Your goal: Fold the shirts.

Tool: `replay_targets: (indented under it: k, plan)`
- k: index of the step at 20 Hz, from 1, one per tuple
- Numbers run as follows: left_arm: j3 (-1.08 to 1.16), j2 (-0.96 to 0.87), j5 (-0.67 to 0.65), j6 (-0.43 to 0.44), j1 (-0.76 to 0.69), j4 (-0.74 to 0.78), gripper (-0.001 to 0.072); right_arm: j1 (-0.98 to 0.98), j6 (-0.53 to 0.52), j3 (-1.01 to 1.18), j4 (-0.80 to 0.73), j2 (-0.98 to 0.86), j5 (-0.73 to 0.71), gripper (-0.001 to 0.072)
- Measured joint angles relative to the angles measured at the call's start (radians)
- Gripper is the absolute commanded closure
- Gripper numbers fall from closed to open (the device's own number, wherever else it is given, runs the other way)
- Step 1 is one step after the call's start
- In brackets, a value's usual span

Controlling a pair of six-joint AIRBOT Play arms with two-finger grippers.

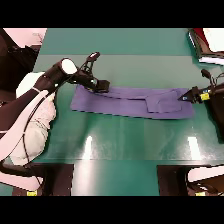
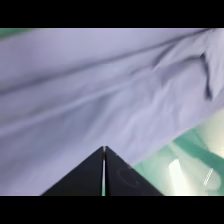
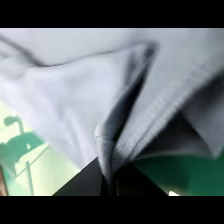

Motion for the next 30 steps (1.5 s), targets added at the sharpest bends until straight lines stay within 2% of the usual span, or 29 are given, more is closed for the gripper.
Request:
replay_targets:
  k: [8,13,17,25,30]
  plan:
    - [0.308,-0.294,-0.013,-0.020,-0.103,-0.039,0.0686,0.259,0.195,0.327,0.005,0.093,0.052,0.0701]
    - [0.383,-0.402,-0.033,-0.031,-0.128,-0.049,0.0686,0.440,0.267,0.537,0.005,0.096,0.032,0.0702]
    - [0.396,-0.426,-0.034,-0.033,-0.132,-0.052,0.0685,0.554,0.299,0.647,0.005,0.063,0.010,0.0701]
    - [0.411,-0.422,-0.094,-0.032,-0.089,-0.040,0.0686,0.668,0.296,0.630,0.002,0.046,-0.048,0.0701]
    - [0.425,-0.341,-0.167,-0.030,-0.010,0.051,0.0686,0.699,0.289,0.627,0.003,0.043,-0.085,0.0701]
